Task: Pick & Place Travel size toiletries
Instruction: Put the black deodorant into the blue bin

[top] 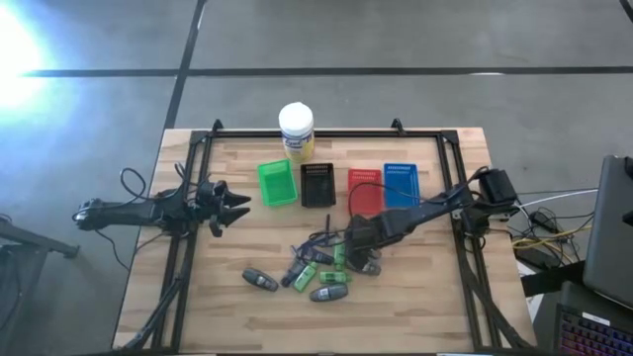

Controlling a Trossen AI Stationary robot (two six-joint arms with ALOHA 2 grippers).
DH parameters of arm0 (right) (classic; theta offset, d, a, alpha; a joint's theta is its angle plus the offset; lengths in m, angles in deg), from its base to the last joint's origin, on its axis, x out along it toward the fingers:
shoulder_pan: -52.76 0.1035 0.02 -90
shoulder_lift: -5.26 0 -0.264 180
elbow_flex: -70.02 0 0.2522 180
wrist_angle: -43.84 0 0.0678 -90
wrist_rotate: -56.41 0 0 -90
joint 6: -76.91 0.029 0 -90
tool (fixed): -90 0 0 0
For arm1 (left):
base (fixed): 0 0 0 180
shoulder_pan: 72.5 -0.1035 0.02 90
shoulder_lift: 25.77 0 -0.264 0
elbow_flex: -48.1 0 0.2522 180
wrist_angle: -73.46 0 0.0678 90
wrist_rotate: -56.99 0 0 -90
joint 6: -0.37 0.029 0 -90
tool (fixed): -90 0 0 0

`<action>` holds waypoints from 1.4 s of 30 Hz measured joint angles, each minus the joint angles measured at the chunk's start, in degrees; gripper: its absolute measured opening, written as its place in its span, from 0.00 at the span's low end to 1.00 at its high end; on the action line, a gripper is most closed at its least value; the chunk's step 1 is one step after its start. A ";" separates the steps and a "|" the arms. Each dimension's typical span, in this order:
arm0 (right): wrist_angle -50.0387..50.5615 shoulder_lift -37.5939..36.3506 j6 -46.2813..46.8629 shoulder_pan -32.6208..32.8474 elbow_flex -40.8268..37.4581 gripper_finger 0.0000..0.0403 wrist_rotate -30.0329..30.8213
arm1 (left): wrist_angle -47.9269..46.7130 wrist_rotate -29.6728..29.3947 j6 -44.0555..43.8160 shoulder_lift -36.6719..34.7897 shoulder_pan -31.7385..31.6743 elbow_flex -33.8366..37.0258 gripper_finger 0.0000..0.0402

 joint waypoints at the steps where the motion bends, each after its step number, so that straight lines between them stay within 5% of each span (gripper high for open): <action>1: 0.31 0.40 -0.33 -0.02 0.33 0.76 0.00 | 0.00 0.02 0.01 0.00 0.00 0.00 0.54; 7: 2.05 1.08 -3.37 -0.22 2.91 0.70 -0.36 | 0.01 0.02 0.02 0.00 0.00 0.00 0.54; 22: 3.47 0.97 5.51 -0.47 4.17 0.51 -0.63 | 0.03 0.02 0.02 0.00 0.00 0.00 0.54; 28: 3.71 0.37 6.03 -1.11 5.59 0.51 -2.35 | 0.03 0.02 0.01 0.00 0.00 0.00 0.54; 42: 18.66 -14.62 18.13 -4.56 10.24 0.51 2.12 | 0.03 0.02 0.00 0.00 0.00 0.00 0.54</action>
